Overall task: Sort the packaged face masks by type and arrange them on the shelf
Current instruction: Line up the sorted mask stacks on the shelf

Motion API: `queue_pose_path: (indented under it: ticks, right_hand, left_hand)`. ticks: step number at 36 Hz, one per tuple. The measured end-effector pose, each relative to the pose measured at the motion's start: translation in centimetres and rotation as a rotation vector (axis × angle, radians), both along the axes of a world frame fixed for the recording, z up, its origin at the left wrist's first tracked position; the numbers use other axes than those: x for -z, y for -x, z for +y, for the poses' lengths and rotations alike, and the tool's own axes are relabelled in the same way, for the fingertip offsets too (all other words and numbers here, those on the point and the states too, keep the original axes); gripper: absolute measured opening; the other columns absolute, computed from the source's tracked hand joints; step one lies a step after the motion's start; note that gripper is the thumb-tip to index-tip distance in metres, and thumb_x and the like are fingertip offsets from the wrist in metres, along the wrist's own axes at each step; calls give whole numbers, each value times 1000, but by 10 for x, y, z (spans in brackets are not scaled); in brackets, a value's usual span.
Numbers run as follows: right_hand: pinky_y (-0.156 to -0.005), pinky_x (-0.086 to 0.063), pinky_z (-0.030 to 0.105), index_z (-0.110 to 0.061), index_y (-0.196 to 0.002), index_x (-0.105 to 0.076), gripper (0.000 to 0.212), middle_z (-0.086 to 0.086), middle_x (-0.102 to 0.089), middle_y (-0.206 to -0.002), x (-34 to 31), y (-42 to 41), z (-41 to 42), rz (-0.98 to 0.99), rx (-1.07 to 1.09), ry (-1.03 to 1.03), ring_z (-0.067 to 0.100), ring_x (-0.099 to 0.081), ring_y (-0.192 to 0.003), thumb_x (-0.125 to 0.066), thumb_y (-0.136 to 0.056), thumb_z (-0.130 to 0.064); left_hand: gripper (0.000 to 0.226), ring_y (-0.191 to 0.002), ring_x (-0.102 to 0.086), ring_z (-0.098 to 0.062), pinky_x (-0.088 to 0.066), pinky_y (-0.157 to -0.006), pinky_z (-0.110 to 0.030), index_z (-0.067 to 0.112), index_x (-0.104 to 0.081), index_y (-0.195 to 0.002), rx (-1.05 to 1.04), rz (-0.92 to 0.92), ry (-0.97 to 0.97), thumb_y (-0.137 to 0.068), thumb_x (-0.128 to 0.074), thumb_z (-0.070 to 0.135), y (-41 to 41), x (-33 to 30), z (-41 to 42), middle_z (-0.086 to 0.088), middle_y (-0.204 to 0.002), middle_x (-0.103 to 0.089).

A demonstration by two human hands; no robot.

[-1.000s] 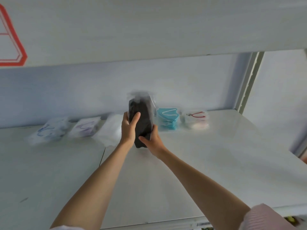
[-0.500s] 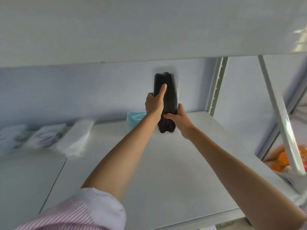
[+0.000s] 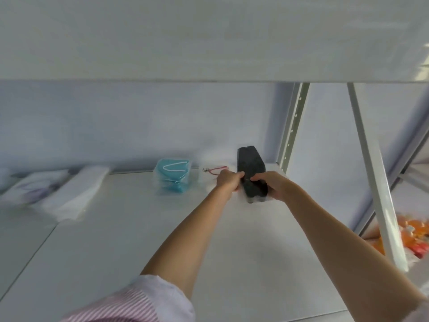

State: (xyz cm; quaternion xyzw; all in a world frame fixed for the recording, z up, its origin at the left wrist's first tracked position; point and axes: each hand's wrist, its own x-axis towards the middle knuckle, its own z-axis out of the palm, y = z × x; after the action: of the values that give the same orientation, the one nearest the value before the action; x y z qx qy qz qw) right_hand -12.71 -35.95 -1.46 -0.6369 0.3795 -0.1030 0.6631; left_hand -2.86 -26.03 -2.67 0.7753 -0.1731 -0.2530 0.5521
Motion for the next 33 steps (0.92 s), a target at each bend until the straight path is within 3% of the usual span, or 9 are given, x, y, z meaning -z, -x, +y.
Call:
queue_pose_path:
  ticks: [4,7,9,12,18,23,26,30,33]
  right_hand:
    - [-89,-54,46,7,-116,-56,37,22,-65,-111,10,0,-5,5,4,-1,37,-64,-101,-68,-82,-4]
    - [-75,-57,43,10,-114,-56,34,23,-65,-106,12,4,-11,-31,-5,-9,36,-65,-90,-65,-83,0]
    - [-70,-56,41,9,-113,-56,31,23,-65,-103,12,6,-16,-62,-20,-20,36,-65,-86,-63,-84,1]
    - [-76,-56,43,9,-111,-56,29,24,-64,-102,12,10,-21,-104,-26,-24,37,-65,-87,-63,-85,2]
    - [-85,-54,50,7,-114,-56,30,24,-64,-105,7,14,-36,-134,-7,-16,40,-64,-96,-63,-84,2]
    - [-89,-52,54,8,-113,-55,29,25,-63,-107,14,13,-38,-88,-12,1,42,-63,-99,-62,-85,3]
    - [-88,-53,51,8,-111,-56,27,26,-64,-106,22,9,-36,-62,-22,4,41,-64,-97,-61,-85,4]
    - [-90,-53,47,10,-114,-55,34,27,-65,-110,33,-1,-37,-22,-30,41,40,-64,-101,-66,-82,2]
    - [-94,-51,48,5,-113,-56,54,23,-65,-109,46,-13,-45,32,-50,120,38,-64,-99,-77,-66,-10]
  left_hand:
    - [29,-91,-64,-32,-38,-66,-28,7,-53,-71,-2,-230,-166,-88,-61,30,7,4,-7,-15,-86,-68]
    - [36,-92,-65,-33,-36,-63,-28,9,-50,-63,6,-282,-200,-88,-60,31,11,6,-12,-6,-65,-58]
    - [32,-91,-65,-34,-37,-64,-29,5,-58,-71,9,-313,-193,-87,-61,32,14,4,-14,-13,-77,-67]
    - [38,-92,-65,-37,-45,-70,-34,-5,-67,-86,-14,-357,-183,-85,-62,33,15,-1,-20,-23,-94,-70]
    - [28,-91,-65,-35,-40,-63,-31,5,-51,-71,2,-416,-188,-85,-62,27,24,-14,-28,-22,-93,-70]
    - [14,-98,-63,-34,-39,-67,-30,2,-58,-87,34,-418,-256,-87,-57,17,30,-10,-28,-18,-102,-68]
    - [20,-105,-61,-34,-40,-71,-29,-4,-61,-104,51,-418,-305,-90,-51,7,30,-4,-26,-19,-110,-65]
    - [23,-108,-59,-35,-41,-75,-29,-5,-58,-110,74,-449,-359,-92,-47,5,31,0,-21,-20,-115,-63]
    - [24,-109,-59,-35,-44,-78,-32,-6,-58,-110,85,-458,-381,-92,-47,4,30,1,-18,-21,-116,-62]
